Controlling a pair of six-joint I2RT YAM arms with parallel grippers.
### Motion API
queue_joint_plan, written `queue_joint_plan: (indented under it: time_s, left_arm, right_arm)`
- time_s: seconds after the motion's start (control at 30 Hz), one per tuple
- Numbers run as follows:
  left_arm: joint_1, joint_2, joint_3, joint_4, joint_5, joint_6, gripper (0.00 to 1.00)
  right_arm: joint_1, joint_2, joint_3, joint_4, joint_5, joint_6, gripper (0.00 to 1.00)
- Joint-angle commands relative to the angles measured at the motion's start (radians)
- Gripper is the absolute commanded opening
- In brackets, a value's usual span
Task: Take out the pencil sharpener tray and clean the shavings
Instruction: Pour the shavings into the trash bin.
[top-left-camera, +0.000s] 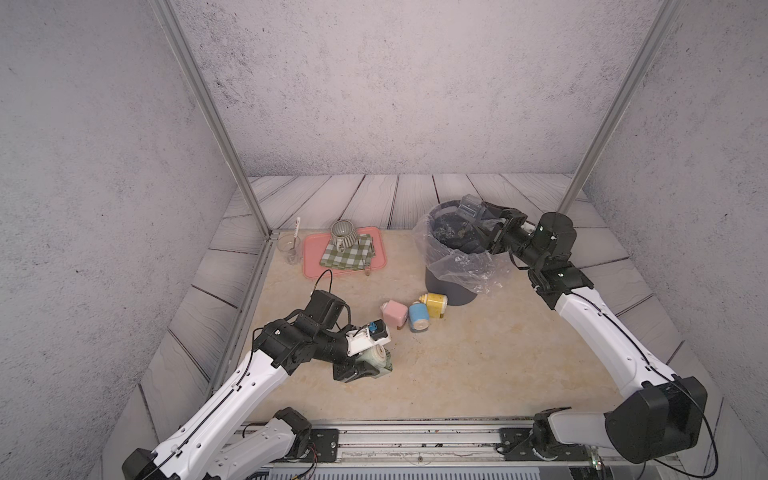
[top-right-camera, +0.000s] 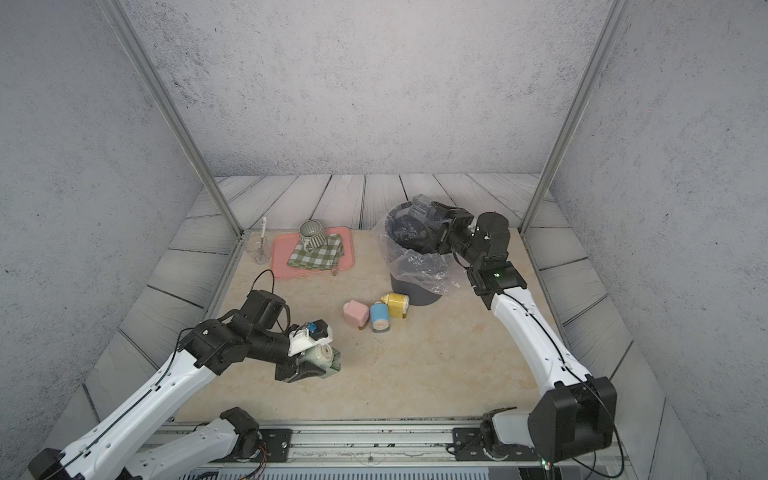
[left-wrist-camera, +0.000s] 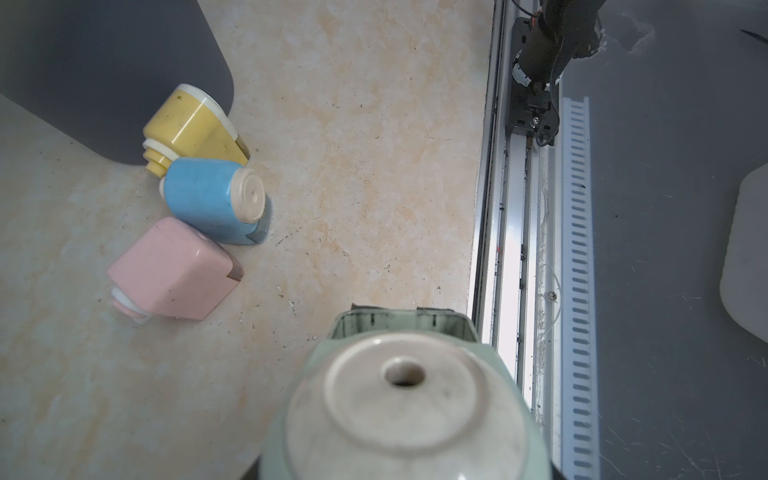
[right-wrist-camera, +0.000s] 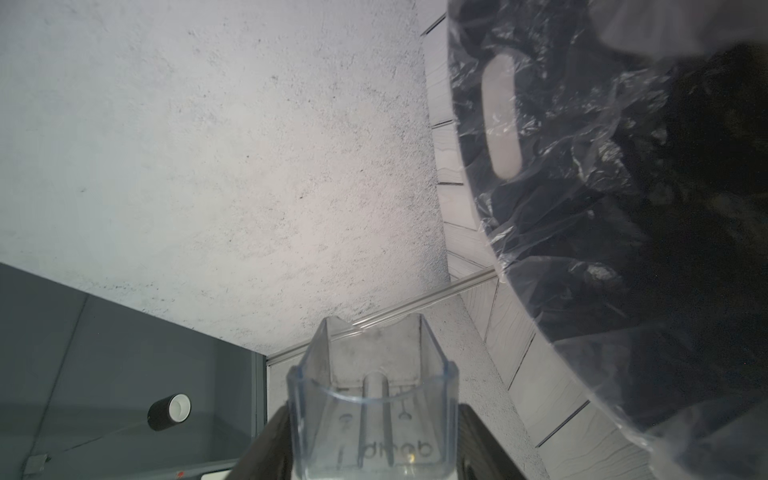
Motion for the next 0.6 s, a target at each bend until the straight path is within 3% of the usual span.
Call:
queue_joint_plan:
  time_s: [0.0, 0.03, 0.07, 0.13, 0.17, 0.23, 0.27, 0.33, 0.37, 0.43, 0.57]
  left_arm:
    - [-0.011, -0.011, 0.001, 0.026, 0.007, -0.006, 0.0]
    - [-0.012, -0.007, 0.007, 0.022, 0.006, -0.007, 0.0]
    - [-0.013, -0.008, 0.01, 0.018, 0.009, -0.008, 0.0]
    - [-0.013, -0.013, -0.006, 0.026, 0.01, -0.007, 0.0]
    - [-0.015, -0.01, -0.008, 0.029, 0.003, -0.004, 0.0]
    - [-0.017, 0.003, 0.007, 0.028, 0.001, -0.009, 0.0]
    - [-0.016, 0.005, 0.011, 0.029, 0.006, -0.013, 0.0]
    - [-0.018, 0.001, -0.002, 0.041, 0.008, -0.015, 0.0]
    - [-0.019, -0.001, 0.0, 0.041, 0.0, -0.012, 0.0]
    - [-0.019, 0.001, 0.022, 0.026, -0.002, -0.011, 0.0]
    - [-0.02, -0.011, 0.046, 0.008, -0.002, 0.003, 0.0]
  right_arm:
    - [-0.006, -0.007, -0.027, 0.015, -0.039, 0.257, 0.0]
    - [0.002, 0.004, -0.101, 0.258, -0.016, 0.34, 0.0]
    - [0.001, -0.008, -0.049, 0.19, -0.049, 0.295, 0.0]
    - [-0.001, -0.036, 0.102, -0.19, 0.012, 0.097, 0.0]
    - [-0.012, -0.012, 0.083, -0.167, -0.023, 0.112, 0.0]
    - [0.004, 0.035, -0.052, 0.273, -0.054, 0.326, 0.0]
    - [0.006, 0.032, -0.012, 0.217, -0.091, 0.281, 0.0]
    - [0.009, 0.002, 0.137, -0.195, -0.057, 0.011, 0.0]
    - [-0.002, 0.01, 0.129, -0.228, -0.072, -0.005, 0.0]
    - [-0.019, 0.03, 0.025, 0.025, -0.128, 0.051, 0.0]
    - [-0.047, 0.033, 0.117, -0.262, -0.172, -0.309, 0.0]
